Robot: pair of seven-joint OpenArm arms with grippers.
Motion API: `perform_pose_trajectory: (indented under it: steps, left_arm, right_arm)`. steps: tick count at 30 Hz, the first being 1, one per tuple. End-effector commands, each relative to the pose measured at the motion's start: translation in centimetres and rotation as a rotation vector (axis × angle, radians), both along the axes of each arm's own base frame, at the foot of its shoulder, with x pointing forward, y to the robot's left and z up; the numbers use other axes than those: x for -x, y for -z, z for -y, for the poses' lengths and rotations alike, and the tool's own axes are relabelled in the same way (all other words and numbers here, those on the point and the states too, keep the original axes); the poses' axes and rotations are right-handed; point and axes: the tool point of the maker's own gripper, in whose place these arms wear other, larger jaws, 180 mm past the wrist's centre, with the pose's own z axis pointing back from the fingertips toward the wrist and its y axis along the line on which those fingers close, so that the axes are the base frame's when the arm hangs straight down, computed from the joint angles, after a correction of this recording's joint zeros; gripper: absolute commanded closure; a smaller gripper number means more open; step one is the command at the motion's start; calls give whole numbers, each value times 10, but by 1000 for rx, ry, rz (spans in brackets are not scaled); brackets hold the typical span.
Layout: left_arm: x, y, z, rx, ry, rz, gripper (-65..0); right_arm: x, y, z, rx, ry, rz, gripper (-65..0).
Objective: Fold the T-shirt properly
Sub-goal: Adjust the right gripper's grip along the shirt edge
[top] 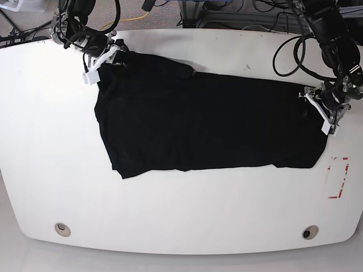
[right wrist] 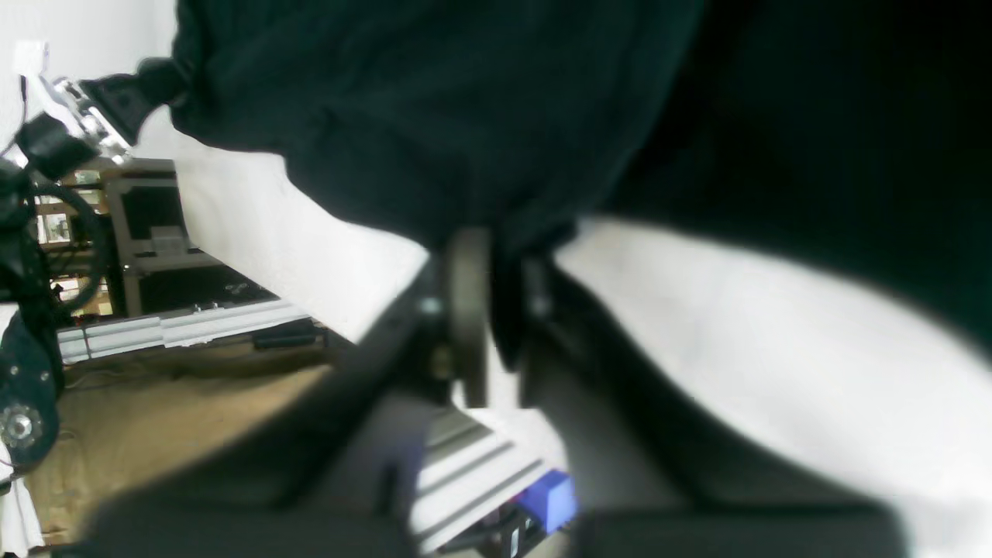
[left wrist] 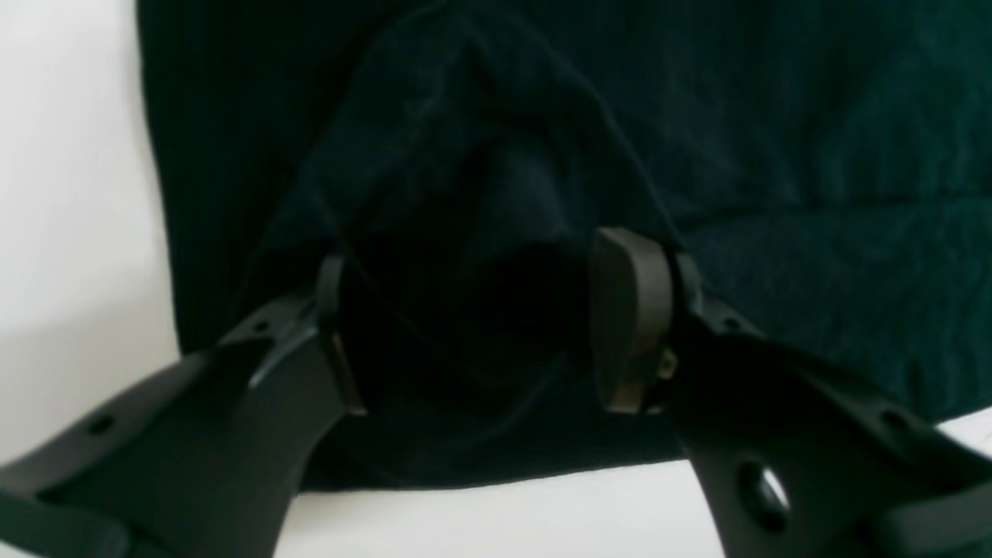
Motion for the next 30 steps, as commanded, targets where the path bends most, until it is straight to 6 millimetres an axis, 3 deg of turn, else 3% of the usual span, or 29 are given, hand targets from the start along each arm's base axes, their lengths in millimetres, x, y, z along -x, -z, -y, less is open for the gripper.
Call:
perform_pose_trajectory:
  steps: [1, 9, 13, 22, 30]
  left_arm:
    - [-9, -13, -5, -12, 2, 45, -358]
    - [-9, -13, -7, -23, 4, 39, -358]
    - [-5, -8, -12, -68, 3, 8, -358]
    - [-3, -6, -16, -90, 2, -6, -358]
    - [-2, -6, -17, -91, -1, -6, -358]
  right_arm:
    - [-6, -10, 2, -6, 0, 44, 0]
    - [-6, -46, -4, -26, -66, 192, 0]
    - [-11, -55, -3, -37, -76, 231, 0]
    - [-51, -81, 2, -7, -113, 378, 0]
    - [-83, -67, 17, -43, -65, 350, 0]
